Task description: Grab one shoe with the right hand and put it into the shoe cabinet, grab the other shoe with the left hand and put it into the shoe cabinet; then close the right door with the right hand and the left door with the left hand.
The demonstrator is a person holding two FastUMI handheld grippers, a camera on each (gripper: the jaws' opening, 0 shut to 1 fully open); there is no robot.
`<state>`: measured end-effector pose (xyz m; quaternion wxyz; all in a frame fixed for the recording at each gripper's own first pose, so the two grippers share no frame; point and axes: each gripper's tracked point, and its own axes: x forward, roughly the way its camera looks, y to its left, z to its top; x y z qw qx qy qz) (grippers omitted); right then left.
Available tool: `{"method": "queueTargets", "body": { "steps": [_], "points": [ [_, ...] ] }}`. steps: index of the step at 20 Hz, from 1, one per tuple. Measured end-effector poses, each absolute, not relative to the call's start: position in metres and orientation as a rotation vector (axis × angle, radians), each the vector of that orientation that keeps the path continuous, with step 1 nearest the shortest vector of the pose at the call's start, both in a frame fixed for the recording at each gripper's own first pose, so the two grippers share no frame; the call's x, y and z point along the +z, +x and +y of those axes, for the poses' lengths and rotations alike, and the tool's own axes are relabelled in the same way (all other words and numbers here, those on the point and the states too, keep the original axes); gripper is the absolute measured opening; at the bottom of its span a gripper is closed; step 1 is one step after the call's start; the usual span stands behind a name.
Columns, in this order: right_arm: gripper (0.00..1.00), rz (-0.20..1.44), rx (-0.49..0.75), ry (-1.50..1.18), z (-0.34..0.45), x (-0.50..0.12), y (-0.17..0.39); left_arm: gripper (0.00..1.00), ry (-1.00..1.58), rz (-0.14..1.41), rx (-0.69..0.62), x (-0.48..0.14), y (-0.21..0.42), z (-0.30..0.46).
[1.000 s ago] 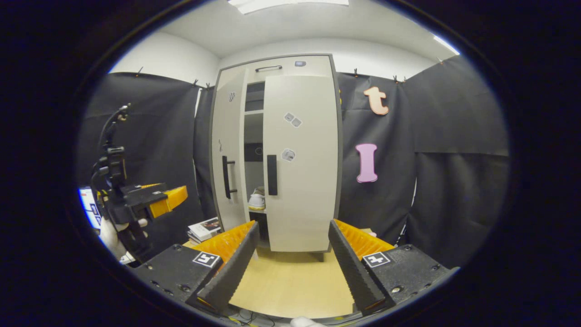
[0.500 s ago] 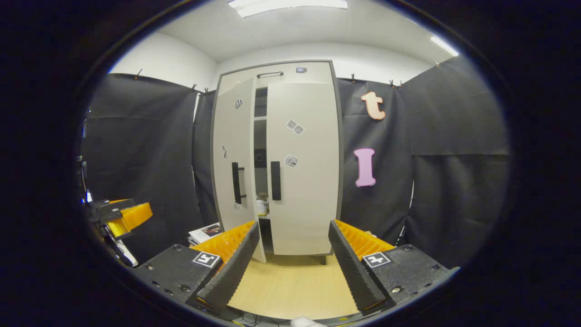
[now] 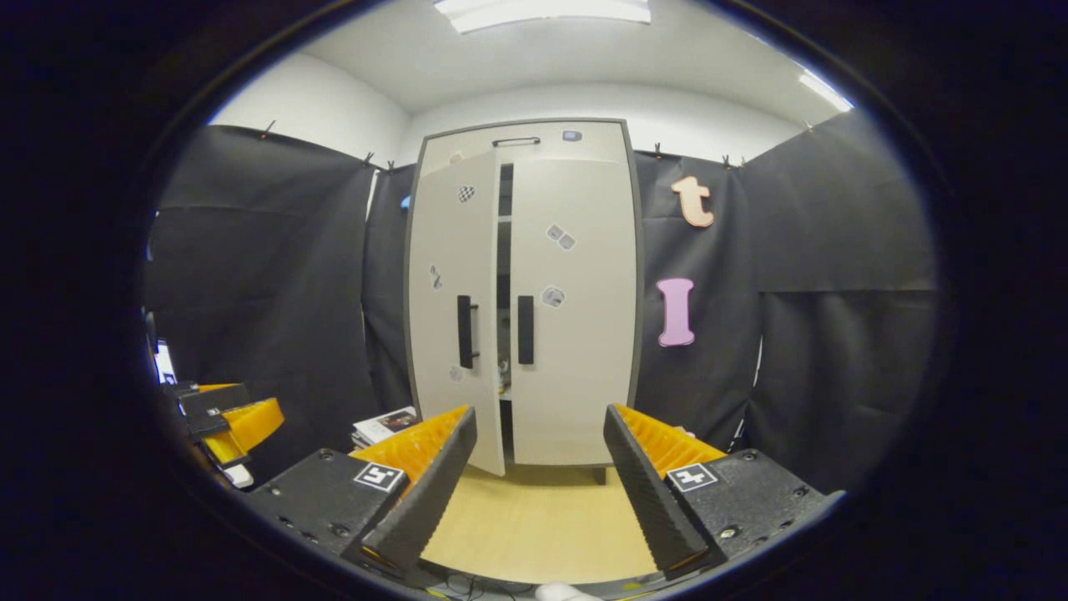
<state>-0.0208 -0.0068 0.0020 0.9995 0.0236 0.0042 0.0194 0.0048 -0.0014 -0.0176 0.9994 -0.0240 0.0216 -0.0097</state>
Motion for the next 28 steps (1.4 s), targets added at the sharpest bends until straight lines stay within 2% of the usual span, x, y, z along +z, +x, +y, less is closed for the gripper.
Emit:
{"method": "queueTargets", "body": {
  "steps": [28],
  "points": [
    [0.99, 0.004, 0.05, 0.021, 0.012, 0.015, -0.021, 0.95, -0.047, 0.017, -0.04, 0.006, 0.008, 0.006]
  ]
}}
